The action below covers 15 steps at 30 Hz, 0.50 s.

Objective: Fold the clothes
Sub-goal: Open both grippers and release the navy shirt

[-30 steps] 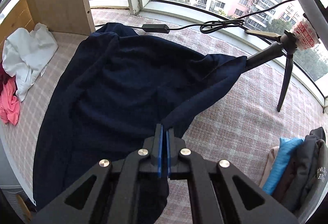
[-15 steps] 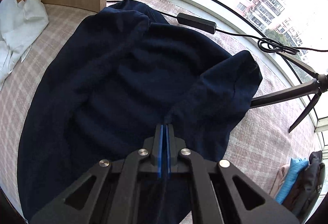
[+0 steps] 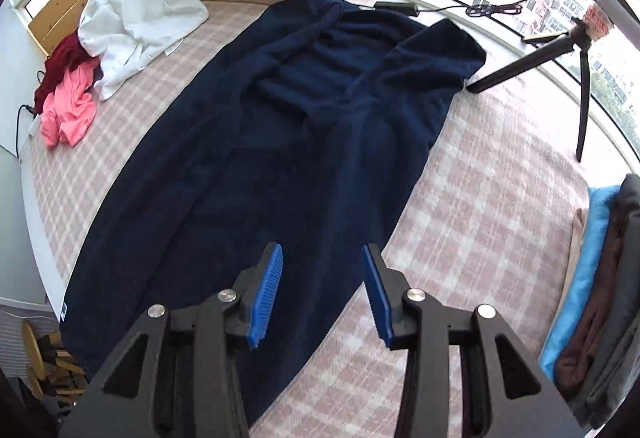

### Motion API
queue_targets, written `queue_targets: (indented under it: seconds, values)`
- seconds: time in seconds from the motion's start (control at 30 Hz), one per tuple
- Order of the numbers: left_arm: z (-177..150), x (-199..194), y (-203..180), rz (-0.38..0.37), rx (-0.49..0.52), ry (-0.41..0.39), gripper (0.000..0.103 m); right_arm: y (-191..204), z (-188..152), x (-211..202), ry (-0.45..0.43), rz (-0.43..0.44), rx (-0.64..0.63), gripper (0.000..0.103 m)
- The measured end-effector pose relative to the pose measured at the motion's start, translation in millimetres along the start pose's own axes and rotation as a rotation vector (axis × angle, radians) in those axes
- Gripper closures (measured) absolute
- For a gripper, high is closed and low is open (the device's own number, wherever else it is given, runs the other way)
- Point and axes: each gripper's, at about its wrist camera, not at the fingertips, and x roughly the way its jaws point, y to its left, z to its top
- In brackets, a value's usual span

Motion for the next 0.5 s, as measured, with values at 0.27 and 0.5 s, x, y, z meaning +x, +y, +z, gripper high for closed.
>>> queue_targets:
  seconds: [0.27,0.5]
  values:
    - [-12,14,13,-0.003,0.007,0.067,0.101,4,-42,26,0.069,-0.076,0.039,0.062]
    - [-10,-17,25,0.004,0.015,0.06,0.09,31,-90,-10,0.057,0.003,0.07,0.062]
